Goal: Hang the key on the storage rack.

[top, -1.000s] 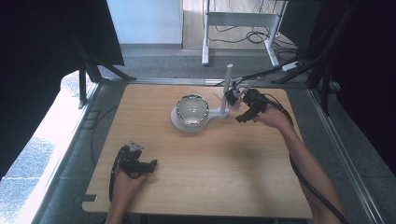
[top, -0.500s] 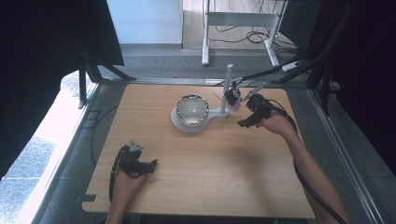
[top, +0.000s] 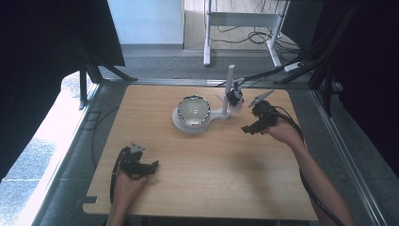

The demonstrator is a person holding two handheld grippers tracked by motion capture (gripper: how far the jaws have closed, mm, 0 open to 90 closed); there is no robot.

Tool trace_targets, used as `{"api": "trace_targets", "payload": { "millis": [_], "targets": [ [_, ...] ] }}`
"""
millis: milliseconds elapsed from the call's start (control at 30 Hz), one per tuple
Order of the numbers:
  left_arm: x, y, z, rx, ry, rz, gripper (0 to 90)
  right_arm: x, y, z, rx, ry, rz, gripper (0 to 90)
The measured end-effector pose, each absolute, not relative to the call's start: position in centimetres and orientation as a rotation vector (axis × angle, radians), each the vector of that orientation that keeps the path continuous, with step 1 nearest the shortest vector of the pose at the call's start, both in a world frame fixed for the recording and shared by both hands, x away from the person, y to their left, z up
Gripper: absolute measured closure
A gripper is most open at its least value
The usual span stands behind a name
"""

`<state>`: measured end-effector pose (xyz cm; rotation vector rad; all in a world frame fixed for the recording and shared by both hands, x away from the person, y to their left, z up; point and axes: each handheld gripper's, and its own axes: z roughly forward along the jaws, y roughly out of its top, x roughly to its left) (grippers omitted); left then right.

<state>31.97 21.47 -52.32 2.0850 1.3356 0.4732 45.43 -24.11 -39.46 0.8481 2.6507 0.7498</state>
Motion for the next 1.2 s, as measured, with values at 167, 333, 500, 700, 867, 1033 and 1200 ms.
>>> {"api": "trace_targets", "payload": {
  "millis": [167, 333, 500, 700, 867, 1033, 1200],
  "targets": [
    [32.0, 21.5, -52.3, 2.085, 1.336, 0.473, 1.4, 44.5, -24.5, -39.6, 0.827, 2.655, 0.760, 12.9],
    [32.0, 21.5, -52.3, 2.085, 1.336, 0.473, 1.4, 43.6, -24.9, -39.9, 0.816, 2.645, 0.758, 12.9],
    [32.0, 21.5, -52.3, 2.085, 1.336, 0.473, 1.4, 42.7, -25.3, -40.1, 0.815, 2.638, 0.762, 12.9],
    [32.0, 21.5, -52.3, 2.086, 1.336, 0.474, 1.4, 41.5, -25.8, -40.3, 0.805, 2.633, 0.770, 12.9],
    [32.0, 21.5, -52.3, 2.088, 1.332, 0.475, 1.4, 40.6, -26.3, -40.5, 0.805, 2.616, 0.769, 12.9],
    [32.0, 21.5, -52.3, 2.082, 1.337, 0.474, 1.4, 39.6, -26.9, -40.7, 0.808, 2.607, 0.782, 12.9],
    [32.0, 21.5, -52.3, 2.082, 1.337, 0.474, 1.5, 38.5, -27.5, -41.1, 0.804, 2.602, 0.796, 12.9]
  ]
}}
